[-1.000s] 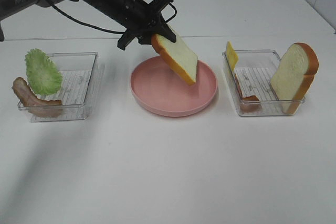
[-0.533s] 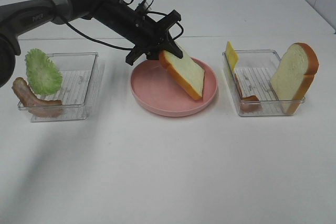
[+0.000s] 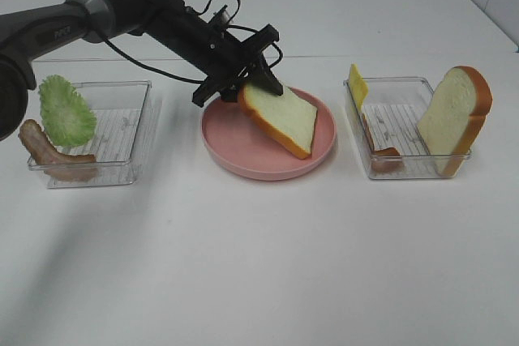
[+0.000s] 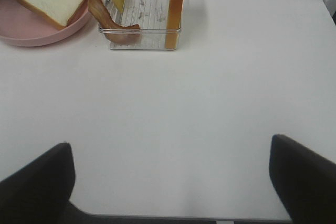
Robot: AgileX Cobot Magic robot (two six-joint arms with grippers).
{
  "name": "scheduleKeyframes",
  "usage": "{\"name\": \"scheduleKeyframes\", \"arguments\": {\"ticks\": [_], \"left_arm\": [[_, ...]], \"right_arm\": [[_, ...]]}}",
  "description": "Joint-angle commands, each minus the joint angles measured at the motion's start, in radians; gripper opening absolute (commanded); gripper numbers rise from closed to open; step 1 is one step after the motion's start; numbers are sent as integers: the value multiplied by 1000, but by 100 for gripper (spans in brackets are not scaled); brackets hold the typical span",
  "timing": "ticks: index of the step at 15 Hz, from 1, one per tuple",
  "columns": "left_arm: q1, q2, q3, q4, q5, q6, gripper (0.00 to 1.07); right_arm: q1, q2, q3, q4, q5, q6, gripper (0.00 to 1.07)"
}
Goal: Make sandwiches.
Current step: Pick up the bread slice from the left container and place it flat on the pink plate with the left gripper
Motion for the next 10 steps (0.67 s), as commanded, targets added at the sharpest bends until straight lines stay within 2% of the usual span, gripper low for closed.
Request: {"name": "scheduleKeyframes", "arguments": {"ticks": [1, 2, 5, 8, 10], "left_arm": [[-6, 6, -1, 10, 7, -14, 85], [-6, 6, -2, 10, 12, -13, 92], [-6, 6, -25, 31, 51, -29, 92], [-24, 6, -131, 229, 132, -131, 92], [-38, 6, -182, 311, 164, -167, 92]], "right_arm": [[4, -28, 4, 0, -7, 7, 98], [4, -28, 4, 0, -7, 7, 98], [4, -28, 4, 0, -7, 7, 98], [4, -28, 4, 0, -7, 7, 98], [4, -28, 4, 0, -7, 7, 98]]}}
